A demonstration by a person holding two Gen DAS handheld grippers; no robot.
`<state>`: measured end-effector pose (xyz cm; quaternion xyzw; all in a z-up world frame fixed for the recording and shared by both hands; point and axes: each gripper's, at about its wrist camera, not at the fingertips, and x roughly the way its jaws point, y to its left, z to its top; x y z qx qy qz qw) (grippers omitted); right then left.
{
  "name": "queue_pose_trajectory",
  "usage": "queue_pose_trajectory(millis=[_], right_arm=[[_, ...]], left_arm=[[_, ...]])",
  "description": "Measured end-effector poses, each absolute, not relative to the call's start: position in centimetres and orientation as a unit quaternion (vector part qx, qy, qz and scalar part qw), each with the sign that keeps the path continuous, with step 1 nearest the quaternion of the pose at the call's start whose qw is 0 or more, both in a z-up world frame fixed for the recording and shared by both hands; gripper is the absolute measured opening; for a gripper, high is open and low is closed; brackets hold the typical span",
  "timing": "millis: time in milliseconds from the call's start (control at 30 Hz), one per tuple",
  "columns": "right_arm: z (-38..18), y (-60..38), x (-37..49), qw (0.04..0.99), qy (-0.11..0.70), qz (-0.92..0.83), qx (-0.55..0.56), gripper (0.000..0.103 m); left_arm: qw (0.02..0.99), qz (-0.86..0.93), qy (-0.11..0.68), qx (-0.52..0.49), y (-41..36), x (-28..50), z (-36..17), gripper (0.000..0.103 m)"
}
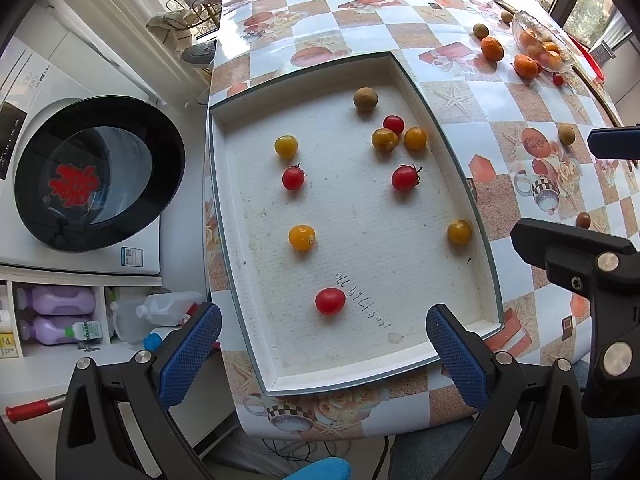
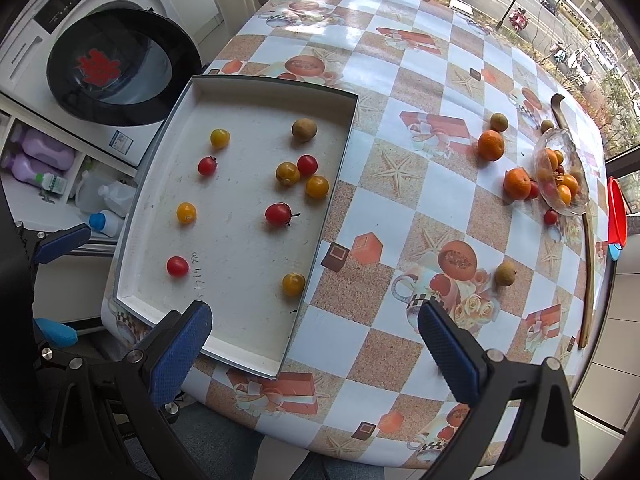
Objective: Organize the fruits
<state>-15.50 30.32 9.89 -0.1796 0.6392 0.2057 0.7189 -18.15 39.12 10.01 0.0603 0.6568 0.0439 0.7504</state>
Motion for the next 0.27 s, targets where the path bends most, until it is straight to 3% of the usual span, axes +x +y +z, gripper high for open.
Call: queue_pose_trajectory(millis=[267], right_arm=[[9.89,30.33,-15.51,0.719,0.639,0.205,-0.179,0.103]], left_arm=[[0.759,0.048,0.647,0.056,39.27,-18.26,10.27,0.103]])
